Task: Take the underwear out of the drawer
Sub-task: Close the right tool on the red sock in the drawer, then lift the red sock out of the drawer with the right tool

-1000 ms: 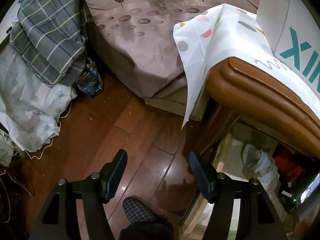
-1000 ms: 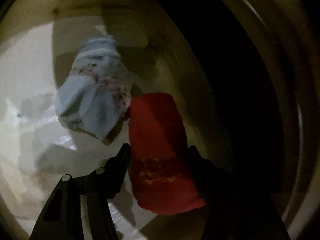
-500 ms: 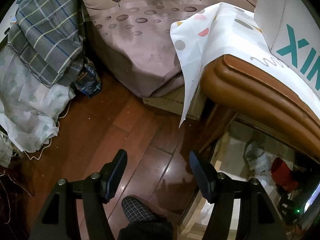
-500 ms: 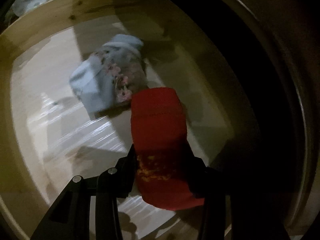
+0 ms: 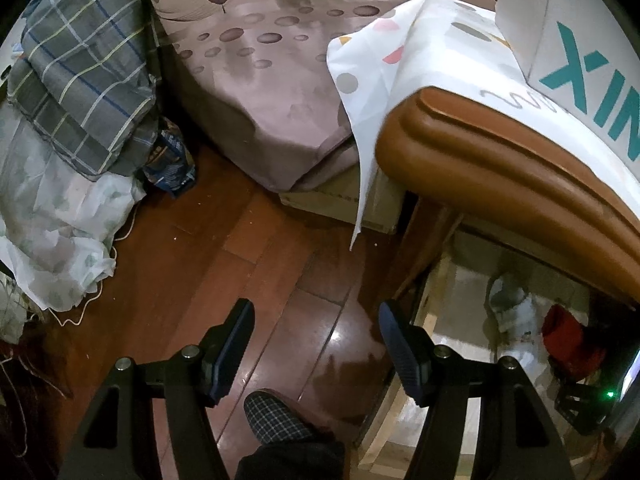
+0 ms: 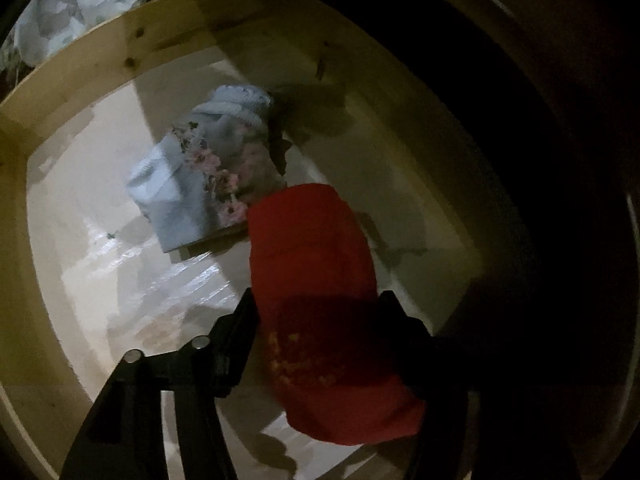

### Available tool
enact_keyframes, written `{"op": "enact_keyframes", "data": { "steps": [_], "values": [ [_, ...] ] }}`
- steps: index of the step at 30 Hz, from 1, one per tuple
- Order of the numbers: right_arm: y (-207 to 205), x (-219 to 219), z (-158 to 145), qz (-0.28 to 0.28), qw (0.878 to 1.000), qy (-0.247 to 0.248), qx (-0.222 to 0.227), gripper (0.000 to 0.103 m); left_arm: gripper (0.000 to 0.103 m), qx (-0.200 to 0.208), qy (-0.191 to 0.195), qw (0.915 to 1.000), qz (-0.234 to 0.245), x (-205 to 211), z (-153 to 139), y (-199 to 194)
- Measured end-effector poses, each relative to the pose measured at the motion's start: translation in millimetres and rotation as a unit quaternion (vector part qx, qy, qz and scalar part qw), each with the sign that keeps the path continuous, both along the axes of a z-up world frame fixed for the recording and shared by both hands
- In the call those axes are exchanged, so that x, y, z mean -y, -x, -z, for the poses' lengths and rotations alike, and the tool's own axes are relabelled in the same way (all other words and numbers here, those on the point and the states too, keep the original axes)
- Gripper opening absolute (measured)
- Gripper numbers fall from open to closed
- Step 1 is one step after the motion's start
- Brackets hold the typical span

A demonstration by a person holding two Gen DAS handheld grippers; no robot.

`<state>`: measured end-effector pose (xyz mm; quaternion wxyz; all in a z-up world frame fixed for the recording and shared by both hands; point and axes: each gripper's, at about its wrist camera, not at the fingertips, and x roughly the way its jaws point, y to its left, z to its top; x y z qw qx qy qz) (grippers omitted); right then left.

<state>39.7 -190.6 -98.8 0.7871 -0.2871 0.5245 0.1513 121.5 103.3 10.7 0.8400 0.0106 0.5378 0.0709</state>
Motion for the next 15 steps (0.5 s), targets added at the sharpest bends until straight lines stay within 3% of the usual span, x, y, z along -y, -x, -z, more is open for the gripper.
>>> {"op": "enact_keyframes", "data": {
  "steps": [2, 8, 15],
  "values": [
    [-3.0, -8.0, 0.7, 0.004, 1.000, -0.011, -0.012, 0.042, 0.066, -0.001, 0.003, 1.0000, 0.001, 1.8, 0.7, 0.2],
    [1.1, -5.1, -0.8, 0.020, 0.998, -0.028, -0.048, 0.037, 0.066, -0.011, 0.010, 0.9997, 0.019, 12.3, 5.6, 0.2],
    [20.1, -7.3, 4.3, -0.002, 0.995, 0.010, -0.101, 0.032, 0.066, -0.020, 0.015, 0.9982, 0.054, 30.6, 11.5, 2.7]
  ]
}}
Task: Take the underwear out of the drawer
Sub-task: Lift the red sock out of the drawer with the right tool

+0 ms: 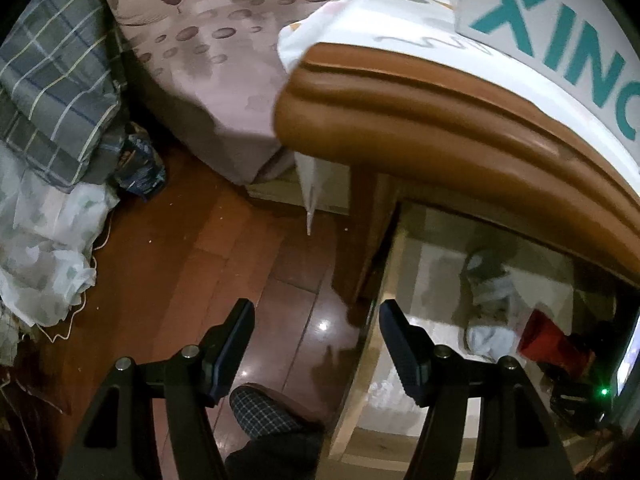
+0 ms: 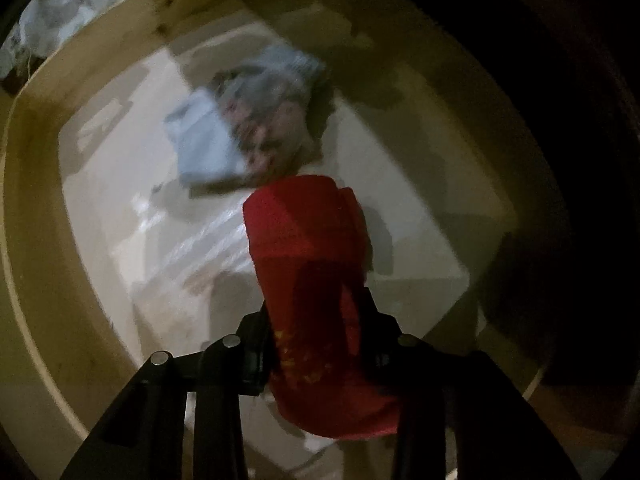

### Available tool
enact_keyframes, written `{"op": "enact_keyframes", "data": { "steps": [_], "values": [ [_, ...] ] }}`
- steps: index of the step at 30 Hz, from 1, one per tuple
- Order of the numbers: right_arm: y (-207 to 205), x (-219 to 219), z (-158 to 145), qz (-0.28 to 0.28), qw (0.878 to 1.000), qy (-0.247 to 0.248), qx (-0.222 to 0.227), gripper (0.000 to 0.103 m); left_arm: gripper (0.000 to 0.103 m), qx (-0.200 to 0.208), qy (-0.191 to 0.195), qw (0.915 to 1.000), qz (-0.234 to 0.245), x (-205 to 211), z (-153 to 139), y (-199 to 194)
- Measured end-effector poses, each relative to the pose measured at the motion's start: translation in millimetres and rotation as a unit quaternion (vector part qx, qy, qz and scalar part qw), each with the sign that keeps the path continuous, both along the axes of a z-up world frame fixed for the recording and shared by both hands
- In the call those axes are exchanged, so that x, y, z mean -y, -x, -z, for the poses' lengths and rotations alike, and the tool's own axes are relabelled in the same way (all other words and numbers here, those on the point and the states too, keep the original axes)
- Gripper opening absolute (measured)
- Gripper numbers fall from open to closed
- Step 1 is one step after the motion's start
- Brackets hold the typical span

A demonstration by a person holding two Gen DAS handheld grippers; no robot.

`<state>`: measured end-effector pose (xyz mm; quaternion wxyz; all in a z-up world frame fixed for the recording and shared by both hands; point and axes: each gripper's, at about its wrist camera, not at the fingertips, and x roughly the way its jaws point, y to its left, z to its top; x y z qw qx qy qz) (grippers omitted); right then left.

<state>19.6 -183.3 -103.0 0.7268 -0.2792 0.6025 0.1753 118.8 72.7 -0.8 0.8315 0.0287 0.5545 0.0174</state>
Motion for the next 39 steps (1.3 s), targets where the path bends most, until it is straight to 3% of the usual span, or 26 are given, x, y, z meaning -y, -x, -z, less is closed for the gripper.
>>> {"op": "enact_keyframes", "data": {
  "steps": [5, 8, 13, 17, 21, 26, 37, 39],
  "values": [
    [24.7, -11.6, 3.5, -0.014, 0.999, 0.021, -0.032, 0.028, 0.066, 0.000, 0.006, 0.9999, 0.013, 8.1, 0.5, 3.7],
    [36.3, -16.7, -11.4, -0.003, 0.999, 0.015, -0.030, 0.027, 0.066, -0.008, 0.008, 0.9997, 0.020, 12.0, 4.0, 3.3],
    [45.0, -3.2, -42.7, 0.067, 0.997, -0.027, -0.005, 0.027, 0.066, -0.019, 0.013, 0.9992, 0.033, 20.3, 8.7, 3.4],
    [34.9, -6.6, -75.2, 0.139, 0.988, -0.060, 0.025, 0.027, 0.066, -0.031, 0.022, 0.9985, 0.038, 27.1, 14.4, 4.7],
    [31.3, -1.0, -95.8, 0.229, 0.965, -0.114, 0.051, 0.027, 0.066, -0.054, 0.046, 0.9968, 0.036, 31.1, 23.0, 3.0],
    [29.0, 13.0, -78.4, 0.320, 0.929, -0.165, 0.081, 0.027, 0.066, -0.095, 0.110, 0.9892, 0.015, 33.8, 37.8, 0.3],
    [41.2, 33.5, -91.0, 0.390, 0.892, -0.190, 0.129, 0.027, 0.066, -0.108, 0.097, 0.9877, 0.056, 75.4, 47.8, 7.3],
    [39.9, 33.5, -87.4, 0.400, 0.885, -0.200, 0.128, 0.027, 0.066, -0.097, 0.078, 0.9900, 0.068, 82.7, 45.8, 7.4]
  ]
}}
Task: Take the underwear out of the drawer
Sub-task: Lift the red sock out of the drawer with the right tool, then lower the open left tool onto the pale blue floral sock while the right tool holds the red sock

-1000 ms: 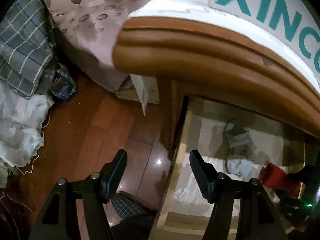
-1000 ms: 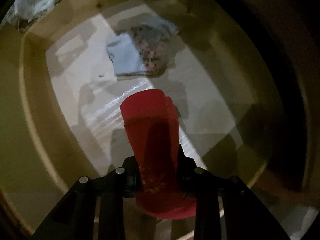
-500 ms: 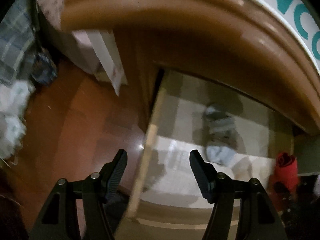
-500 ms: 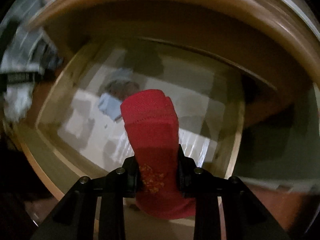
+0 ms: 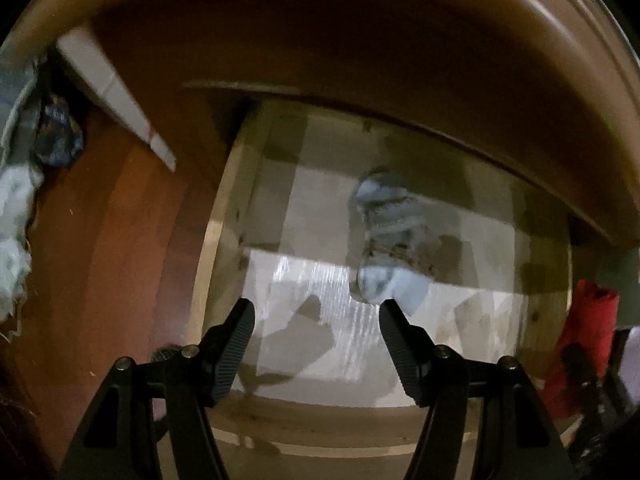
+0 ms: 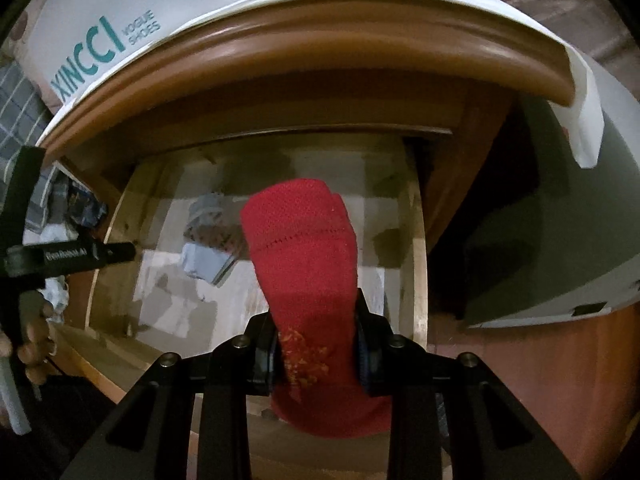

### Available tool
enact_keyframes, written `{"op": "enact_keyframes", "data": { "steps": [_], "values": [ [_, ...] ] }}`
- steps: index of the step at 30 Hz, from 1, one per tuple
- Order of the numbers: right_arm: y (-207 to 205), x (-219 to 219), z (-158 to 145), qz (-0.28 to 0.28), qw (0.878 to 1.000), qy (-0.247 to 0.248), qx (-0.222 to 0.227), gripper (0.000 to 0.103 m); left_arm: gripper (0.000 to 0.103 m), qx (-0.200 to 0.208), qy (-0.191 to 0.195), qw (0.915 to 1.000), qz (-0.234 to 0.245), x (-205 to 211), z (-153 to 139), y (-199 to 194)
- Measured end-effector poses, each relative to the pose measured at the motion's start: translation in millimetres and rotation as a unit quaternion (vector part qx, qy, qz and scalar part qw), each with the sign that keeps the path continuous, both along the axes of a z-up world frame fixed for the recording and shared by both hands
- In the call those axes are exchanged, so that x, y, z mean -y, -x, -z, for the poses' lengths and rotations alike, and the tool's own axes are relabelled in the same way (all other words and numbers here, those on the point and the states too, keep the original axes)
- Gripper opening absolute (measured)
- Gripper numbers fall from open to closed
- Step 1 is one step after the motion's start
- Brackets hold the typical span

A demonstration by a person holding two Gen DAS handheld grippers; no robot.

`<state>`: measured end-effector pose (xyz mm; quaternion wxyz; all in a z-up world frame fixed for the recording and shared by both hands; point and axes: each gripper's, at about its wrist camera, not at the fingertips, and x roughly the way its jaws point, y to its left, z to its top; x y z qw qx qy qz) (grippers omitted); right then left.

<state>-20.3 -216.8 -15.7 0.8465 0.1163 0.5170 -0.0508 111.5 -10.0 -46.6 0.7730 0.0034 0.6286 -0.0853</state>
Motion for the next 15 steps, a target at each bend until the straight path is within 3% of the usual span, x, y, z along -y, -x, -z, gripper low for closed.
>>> {"op": "enact_keyframes", "data": {
  "steps": [3, 10, 15],
  "values": [
    [0.1, 5.3, -1.6, 0.022, 1.000, -0.020, 0.008, 0.027, 0.066, 0.021, -0.021, 0.9995, 0.008, 6.4, -1.8, 2.8],
    [6.4, 13.0, -14.3, 0.038, 0.999, -0.015, 0.028, 0.027, 0.066, -0.009, -0.021, 0.9996, -0.015, 3.2, 9.0, -0.7],
    [10.4, 24.4, -17.8, 0.054, 0.998, -0.026, 0.030, 0.027, 0.066, 0.008, -0.046, 0.9989, -0.001, 14.1, 1.7, -3.5]
  ]
}}
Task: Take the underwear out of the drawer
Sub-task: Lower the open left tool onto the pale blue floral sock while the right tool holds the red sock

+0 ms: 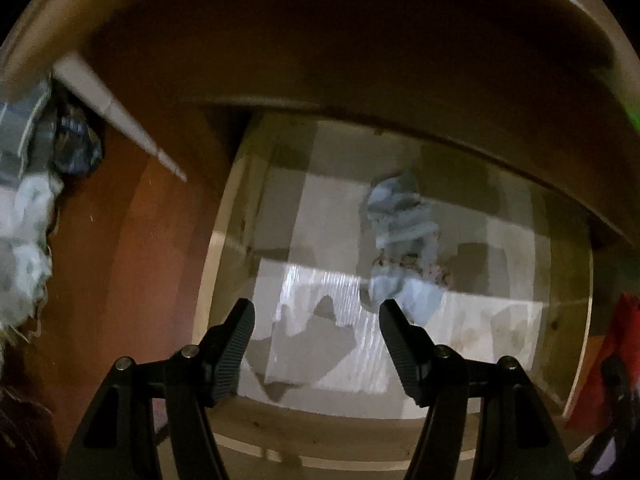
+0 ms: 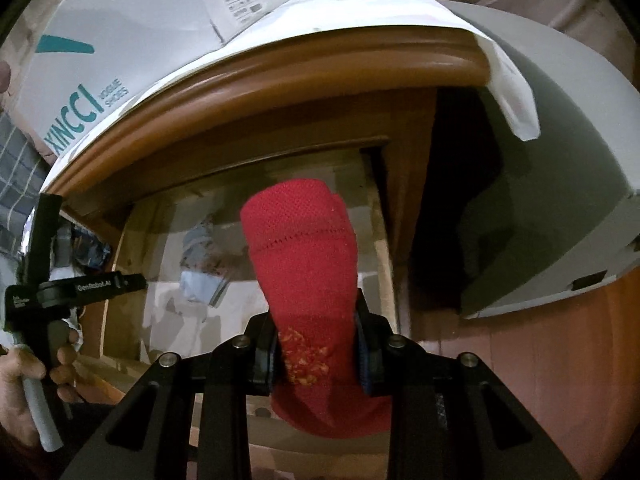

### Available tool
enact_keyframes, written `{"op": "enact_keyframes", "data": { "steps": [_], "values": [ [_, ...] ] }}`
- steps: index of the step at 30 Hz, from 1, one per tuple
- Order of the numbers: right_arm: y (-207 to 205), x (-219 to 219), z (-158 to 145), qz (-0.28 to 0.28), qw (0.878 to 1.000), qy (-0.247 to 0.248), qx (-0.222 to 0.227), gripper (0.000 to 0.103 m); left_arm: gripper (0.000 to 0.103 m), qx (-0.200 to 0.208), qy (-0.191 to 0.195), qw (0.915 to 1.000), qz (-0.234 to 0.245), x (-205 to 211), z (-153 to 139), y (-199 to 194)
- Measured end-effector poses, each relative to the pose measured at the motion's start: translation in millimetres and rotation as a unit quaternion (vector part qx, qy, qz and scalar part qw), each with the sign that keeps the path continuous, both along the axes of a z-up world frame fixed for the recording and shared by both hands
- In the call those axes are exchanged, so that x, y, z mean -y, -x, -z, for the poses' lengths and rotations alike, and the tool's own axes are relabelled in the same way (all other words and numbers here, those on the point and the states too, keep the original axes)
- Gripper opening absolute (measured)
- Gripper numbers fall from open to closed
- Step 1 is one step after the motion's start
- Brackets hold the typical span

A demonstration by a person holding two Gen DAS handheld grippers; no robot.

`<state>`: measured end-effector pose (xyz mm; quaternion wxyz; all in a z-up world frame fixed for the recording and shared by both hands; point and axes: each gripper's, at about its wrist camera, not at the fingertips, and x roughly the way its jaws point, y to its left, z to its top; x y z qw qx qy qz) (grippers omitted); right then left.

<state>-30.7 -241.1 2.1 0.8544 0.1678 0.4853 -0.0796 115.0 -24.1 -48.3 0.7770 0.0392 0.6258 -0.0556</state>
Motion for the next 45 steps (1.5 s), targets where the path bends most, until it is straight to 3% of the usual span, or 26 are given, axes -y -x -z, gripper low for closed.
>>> {"op": "enact_keyframes", "data": {
  "steps": [6, 10, 17, 25, 31, 36, 41, 45],
  "values": [
    [-0.1, 4.0, -2.7, 0.004, 1.000, -0.017, 0.009, 0.027, 0.066, 0.026, -0.033, 0.9965, 0.072, 18.1, -1.0, 5.3],
    [1.1, 7.8, -2.8, 0.008, 1.000, -0.027, 0.011, 0.027, 0.066, 0.024, -0.031, 0.9959, 0.082, 25.2, 4.6, 7.1],
    [4.2, 15.1, -5.1, 0.017, 0.999, -0.045, 0.020, 0.027, 0.066, 0.010, 0.011, 0.9992, 0.036, 31.5, 14.2, 11.5],
    [7.7, 20.2, -9.0, 0.025, 0.998, -0.051, 0.030, 0.027, 0.066, -0.049, 0.057, 0.9957, -0.054, 25.0, 33.3, 11.3],
    [9.7, 22.0, -13.2, 0.026, 0.997, -0.058, 0.037, 0.027, 0.066, -0.067, 0.098, 0.9859, -0.119, 22.4, 36.4, 14.4],
    [11.4, 20.5, -17.2, 0.022, 0.998, -0.048, 0.040, 0.027, 0.066, -0.090, 0.148, 0.9634, -0.204, 13.8, 44.5, 18.9],
    [14.5, 24.7, -21.4, 0.033, 0.998, -0.034, 0.041, 0.027, 0.066, -0.074, 0.140, 0.9583, -0.238, 10.0, 43.1, 14.8],
    [13.9, 24.7, -23.0, 0.044, 0.998, -0.007, 0.034, 0.027, 0.066, -0.097, 0.141, 0.9481, -0.268, 6.2, 51.7, 13.8]
  ]
}}
